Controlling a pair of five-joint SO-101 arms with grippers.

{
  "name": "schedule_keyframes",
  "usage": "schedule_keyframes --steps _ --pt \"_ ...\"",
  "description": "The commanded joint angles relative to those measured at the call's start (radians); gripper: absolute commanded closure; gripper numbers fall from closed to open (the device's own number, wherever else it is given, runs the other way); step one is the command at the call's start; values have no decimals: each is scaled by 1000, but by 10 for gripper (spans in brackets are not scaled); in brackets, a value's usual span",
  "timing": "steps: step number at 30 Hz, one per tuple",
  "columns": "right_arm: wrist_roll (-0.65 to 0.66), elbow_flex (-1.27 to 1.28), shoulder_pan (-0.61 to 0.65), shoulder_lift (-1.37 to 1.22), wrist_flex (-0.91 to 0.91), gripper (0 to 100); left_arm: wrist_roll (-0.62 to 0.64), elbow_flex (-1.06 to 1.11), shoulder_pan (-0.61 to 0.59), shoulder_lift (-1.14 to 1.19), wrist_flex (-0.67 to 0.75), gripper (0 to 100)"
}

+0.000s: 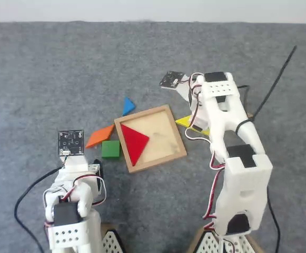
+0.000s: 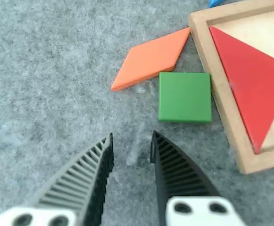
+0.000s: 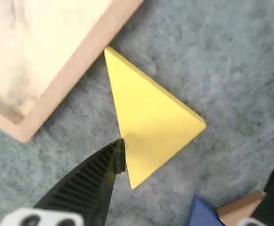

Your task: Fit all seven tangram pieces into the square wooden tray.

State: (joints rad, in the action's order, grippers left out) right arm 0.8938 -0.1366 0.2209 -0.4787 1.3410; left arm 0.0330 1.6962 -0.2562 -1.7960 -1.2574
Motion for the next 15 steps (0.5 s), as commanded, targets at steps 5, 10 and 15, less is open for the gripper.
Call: schedule_keyframes --steps 5,10,15 --pt "21 -14 8 15 -45 557 11 -13 -5 -20 -5 871" --pt "31 -20 16 -62 -64 557 11 -13 -5 -20 -5 871" --pt "51 -25 21 -143 -93 559 11 -13 -5 -20 -5 871"
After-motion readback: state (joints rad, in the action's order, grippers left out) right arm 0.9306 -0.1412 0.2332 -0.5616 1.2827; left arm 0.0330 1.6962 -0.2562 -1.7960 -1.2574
